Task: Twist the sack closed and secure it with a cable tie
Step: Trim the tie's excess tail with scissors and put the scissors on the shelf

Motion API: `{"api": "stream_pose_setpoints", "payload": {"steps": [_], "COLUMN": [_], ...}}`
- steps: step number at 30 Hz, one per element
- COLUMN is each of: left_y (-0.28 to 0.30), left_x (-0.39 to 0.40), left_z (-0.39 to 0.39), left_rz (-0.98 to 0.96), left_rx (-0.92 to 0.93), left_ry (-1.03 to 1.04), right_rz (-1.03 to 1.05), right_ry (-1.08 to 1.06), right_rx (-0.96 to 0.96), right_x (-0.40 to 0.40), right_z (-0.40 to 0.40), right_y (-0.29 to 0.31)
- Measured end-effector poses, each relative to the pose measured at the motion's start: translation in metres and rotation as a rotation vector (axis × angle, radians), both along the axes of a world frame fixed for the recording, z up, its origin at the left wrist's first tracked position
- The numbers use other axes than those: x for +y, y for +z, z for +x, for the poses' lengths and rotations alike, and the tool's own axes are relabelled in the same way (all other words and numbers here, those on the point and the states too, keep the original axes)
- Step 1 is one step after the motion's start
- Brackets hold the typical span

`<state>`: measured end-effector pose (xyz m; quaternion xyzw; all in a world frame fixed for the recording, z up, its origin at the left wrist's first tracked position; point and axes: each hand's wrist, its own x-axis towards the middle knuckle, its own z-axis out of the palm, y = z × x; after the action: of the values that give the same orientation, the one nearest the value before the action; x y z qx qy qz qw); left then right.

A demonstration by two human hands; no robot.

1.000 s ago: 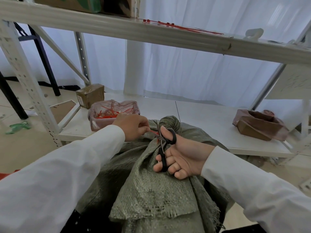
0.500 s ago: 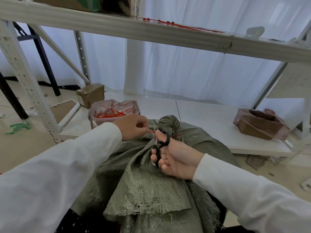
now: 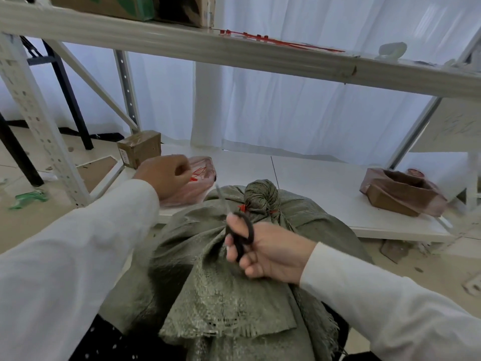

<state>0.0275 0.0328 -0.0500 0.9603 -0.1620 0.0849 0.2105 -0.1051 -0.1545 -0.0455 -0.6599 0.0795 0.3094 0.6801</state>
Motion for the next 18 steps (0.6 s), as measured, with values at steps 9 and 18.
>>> {"api": "stream_pose_setpoints", "payload": {"steps": [9, 18], "left_y": [-0.026, -0.043], "left_x": [0.02, 0.02], "left_z": [0.013, 0.089], "left_rz": [0.16, -0.541], "left_rx": [0.488, 0.215], "left_ry": [-0.098, 0.381], "right_rz": [0.012, -0.141], "right_ry": [-0.433, -0.398], "right_rx": [-0.212, -0.283], "right_x": [-0.045, -0.044], "right_z": [0.051, 0.077], "right_y": [0.03, 0.02]}}
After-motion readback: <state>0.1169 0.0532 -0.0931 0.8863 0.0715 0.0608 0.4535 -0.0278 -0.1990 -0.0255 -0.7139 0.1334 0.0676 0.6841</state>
